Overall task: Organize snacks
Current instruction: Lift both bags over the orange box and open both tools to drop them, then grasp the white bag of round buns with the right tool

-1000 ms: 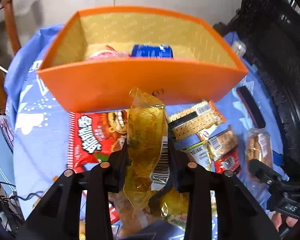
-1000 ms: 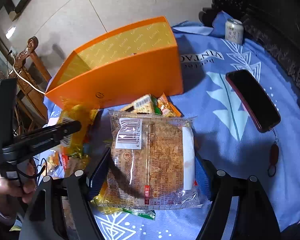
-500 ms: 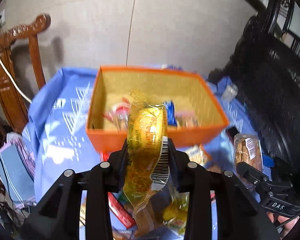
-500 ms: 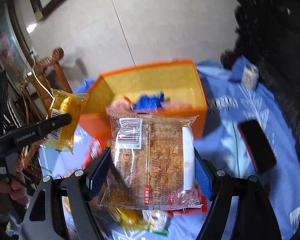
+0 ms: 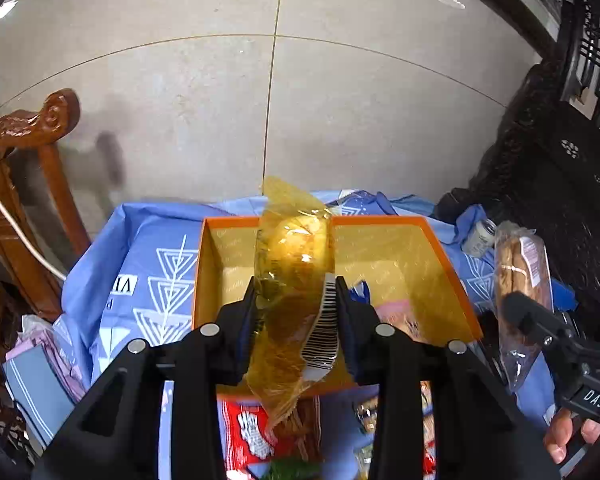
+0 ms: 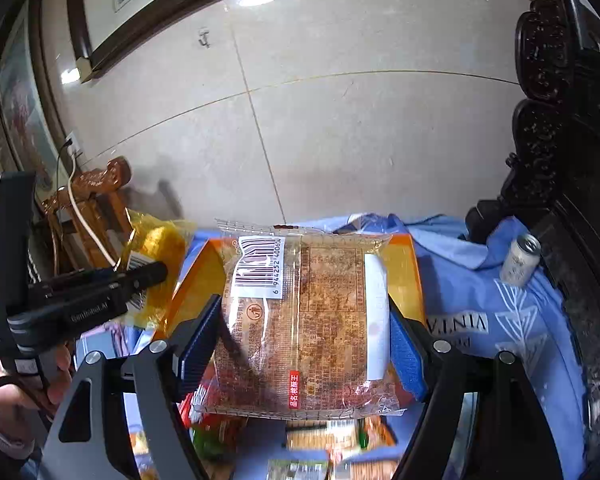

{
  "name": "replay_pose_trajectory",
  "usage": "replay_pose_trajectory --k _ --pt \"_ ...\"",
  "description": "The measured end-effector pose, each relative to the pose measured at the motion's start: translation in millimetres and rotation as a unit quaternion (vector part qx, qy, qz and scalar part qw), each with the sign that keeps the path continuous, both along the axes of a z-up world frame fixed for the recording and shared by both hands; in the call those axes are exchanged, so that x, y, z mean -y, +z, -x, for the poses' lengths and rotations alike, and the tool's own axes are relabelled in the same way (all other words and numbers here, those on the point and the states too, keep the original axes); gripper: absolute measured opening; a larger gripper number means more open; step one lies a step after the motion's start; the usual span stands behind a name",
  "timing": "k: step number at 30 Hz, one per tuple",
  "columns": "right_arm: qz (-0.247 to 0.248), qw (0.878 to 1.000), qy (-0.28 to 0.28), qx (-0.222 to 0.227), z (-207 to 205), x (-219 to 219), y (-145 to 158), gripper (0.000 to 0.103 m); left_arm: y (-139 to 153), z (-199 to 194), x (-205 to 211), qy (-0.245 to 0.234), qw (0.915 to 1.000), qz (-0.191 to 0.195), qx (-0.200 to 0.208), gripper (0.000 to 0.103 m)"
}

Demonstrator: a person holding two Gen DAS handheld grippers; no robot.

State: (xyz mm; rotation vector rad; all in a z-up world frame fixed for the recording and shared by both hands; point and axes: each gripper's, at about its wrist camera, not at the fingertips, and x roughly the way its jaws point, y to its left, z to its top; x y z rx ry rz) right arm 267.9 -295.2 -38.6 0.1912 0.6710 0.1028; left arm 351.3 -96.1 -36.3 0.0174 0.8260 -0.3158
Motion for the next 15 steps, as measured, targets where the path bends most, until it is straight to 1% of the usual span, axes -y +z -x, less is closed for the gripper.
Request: replay_pose_trajectory --k 1,2,3,4,5,7,11,15 --pt "-0.004 1.0 0.0 0.002 -6.7 1.1 -1.6 0.079 -0.6 -8.7 1.0 0.011 0.9999 -0.006 0.0 0.068" --pt "0.001 1.0 -0.007 0.003 -14.8 2.3 -2.4 0.086 -0.9 -12.2 0.1 0.026 0.9996 -0.01 0.001 0.085" --pt "0.009 1.0 -0.018 0.002 -18.2 2.3 -2.4 0.089 -0.2 -13.9 -2.2 0.045 0.9989 -0.014 0.004 0.099" --pt "0.012 1.0 -0.025 0.002 -18.9 2.2 -1.5 0.091 1.6 -14.7 -5.8 0.06 0.9981 -0.011 0.008 0.099" --pt "0.005 1.0 -0.022 0.004 -17.2 3.1 -0.1 0.091 3.3 -14.6 -10.7 0.062 0.998 0.002 0.005 0.099" --pt "-0.001 1.0 -0.015 0.008 -9.9 1.9 0.6 0.091 3.2 -11.4 -17.7 0.062 0.998 0.012 0.0 0.099" --pt "0.0 1.0 0.009 0.001 10.5 -6.1 -4.9 0.091 -2.1 3.5 -29.0 0.059 0.9982 0.002 -0.009 0.099" --pt "0.005 0.999 0.047 -0.011 44.2 -21.9 -17.8 0.091 -7.1 29.3 -42.9 0.06 0.9981 0.002 -0.008 0.099"
